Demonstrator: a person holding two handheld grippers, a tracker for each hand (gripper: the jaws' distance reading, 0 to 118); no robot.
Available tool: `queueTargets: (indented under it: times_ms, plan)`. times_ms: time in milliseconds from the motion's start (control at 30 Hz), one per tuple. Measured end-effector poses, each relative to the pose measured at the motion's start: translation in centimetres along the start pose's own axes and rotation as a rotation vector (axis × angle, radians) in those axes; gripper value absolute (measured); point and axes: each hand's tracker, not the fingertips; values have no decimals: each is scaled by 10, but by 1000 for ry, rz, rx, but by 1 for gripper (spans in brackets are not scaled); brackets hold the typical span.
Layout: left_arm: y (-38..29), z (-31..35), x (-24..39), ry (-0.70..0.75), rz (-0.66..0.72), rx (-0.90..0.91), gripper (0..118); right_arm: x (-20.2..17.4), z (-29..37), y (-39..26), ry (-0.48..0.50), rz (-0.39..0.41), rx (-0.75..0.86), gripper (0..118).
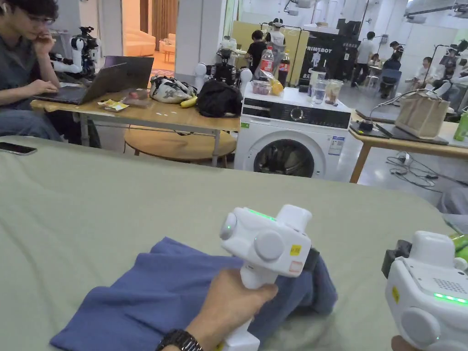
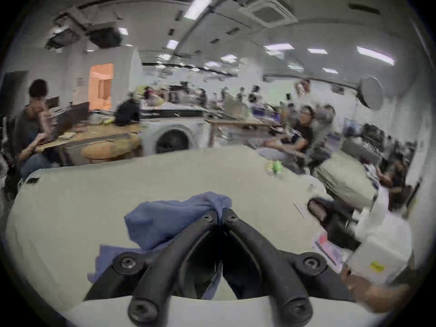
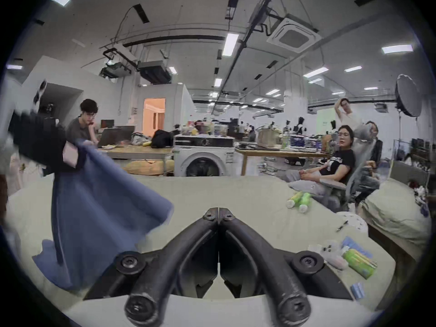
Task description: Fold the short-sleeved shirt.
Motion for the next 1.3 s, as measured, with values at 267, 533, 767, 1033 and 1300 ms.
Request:
queueTargets:
  times_ms: [267,533,767,1033,1300]
  plan:
    - [-74,-23,5,-66,128,-82,0,-1,-5,-15,9,-23,-51,0]
    - [-78,75,-22,111,171,221,50,-42,-1,-12,109,-5,-45,0]
    - [-119,118,-77,381,222,171,44,-83,0,-19,195,10,-67,0]
    - [-117,137,-185,438,349,97,0,-105,-14,-26,246,22,-104,0]
    - [-41,86,-294,422,373,-75,0,-102,-34,-24,245,14,-135,0]
